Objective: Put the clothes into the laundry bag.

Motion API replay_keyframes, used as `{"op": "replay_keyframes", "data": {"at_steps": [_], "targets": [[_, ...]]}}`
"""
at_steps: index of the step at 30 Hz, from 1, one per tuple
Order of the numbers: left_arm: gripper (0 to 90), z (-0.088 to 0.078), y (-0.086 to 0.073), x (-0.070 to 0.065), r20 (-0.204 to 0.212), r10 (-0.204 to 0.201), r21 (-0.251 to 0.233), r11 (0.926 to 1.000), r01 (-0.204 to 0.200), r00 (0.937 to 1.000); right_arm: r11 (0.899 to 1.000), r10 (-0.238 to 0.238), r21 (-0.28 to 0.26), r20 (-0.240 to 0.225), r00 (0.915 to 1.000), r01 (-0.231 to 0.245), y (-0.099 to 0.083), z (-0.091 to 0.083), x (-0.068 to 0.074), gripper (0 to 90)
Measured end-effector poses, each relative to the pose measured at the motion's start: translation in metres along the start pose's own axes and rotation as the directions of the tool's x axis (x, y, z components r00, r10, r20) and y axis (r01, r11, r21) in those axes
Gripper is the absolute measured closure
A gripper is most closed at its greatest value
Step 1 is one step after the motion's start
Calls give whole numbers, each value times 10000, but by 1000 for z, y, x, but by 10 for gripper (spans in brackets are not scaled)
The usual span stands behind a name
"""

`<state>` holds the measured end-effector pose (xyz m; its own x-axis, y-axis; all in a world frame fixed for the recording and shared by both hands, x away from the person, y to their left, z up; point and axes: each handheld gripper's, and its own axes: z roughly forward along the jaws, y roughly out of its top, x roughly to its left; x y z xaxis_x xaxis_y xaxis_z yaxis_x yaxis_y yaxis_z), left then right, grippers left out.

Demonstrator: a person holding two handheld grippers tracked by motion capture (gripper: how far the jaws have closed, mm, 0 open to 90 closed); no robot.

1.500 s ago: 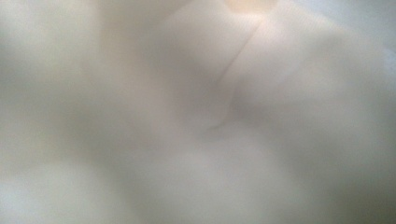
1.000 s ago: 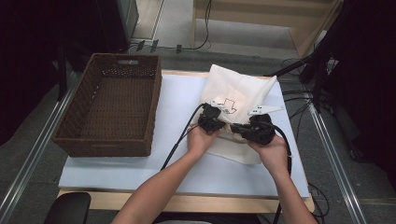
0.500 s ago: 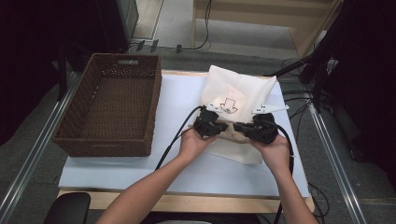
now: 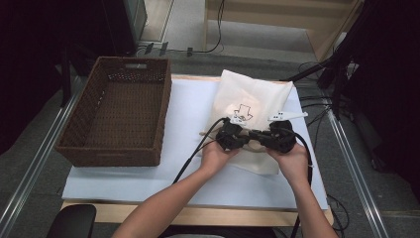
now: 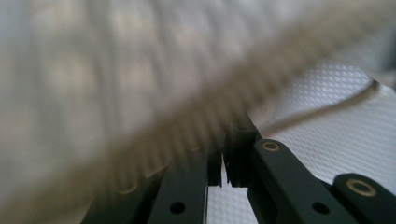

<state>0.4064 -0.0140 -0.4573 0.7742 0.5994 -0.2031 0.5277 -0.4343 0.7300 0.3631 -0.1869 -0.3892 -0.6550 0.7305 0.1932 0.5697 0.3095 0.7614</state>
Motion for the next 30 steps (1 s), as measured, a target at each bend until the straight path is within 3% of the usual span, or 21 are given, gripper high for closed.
{"op": "replay_keyframes", "data": {"at_steps": [2, 9, 12, 17, 20, 23, 27, 30], "targets": [[884, 6, 4, 1, -291, 279, 181, 9995, -273, 9992, 10000, 69, 54, -32, 10000, -69, -1, 1, -2, 875], [900, 20, 13, 5, -604, 380, 354, 9987, -359, 9975, 9996, 250, 140, -61, 9997, -249, -4, 2, -7, 876], [900, 21, 16, 6, -714, 387, 487, 9982, -353, 9967, 9995, 284, 157, -40, 9996, -283, -4, 2, -7, 877], [900, 23, 21, 12, -974, 146, 249, 9996, -122, 9951, 9995, 247, 203, -71, 9997, -246, -5, 4, -8, 881], [900, 24, 22, 14, -942, -16, 258, 9997, 40, 9955, 9993, 291, 233, -94, 9995, -289, -6, 4, -9, 883], [888, 21, 21, 13, -776, 127, 295, 9995, -105, 9969, 9991, 339, 239, -78, 9994, -337, -6, 4, -12, 883], [886, 7, 15, 16, -565, 396, 474, 9982, -370, 9976, 9990, 389, 207, -36, 9992, -388, -8, 3, -14, 883], [880, -4, 11, 18, -507, 267, 346, 9991, -249, 9984, 9990, 416, 173, -4, 9991, -416, -7, 2, -14, 883]]}}
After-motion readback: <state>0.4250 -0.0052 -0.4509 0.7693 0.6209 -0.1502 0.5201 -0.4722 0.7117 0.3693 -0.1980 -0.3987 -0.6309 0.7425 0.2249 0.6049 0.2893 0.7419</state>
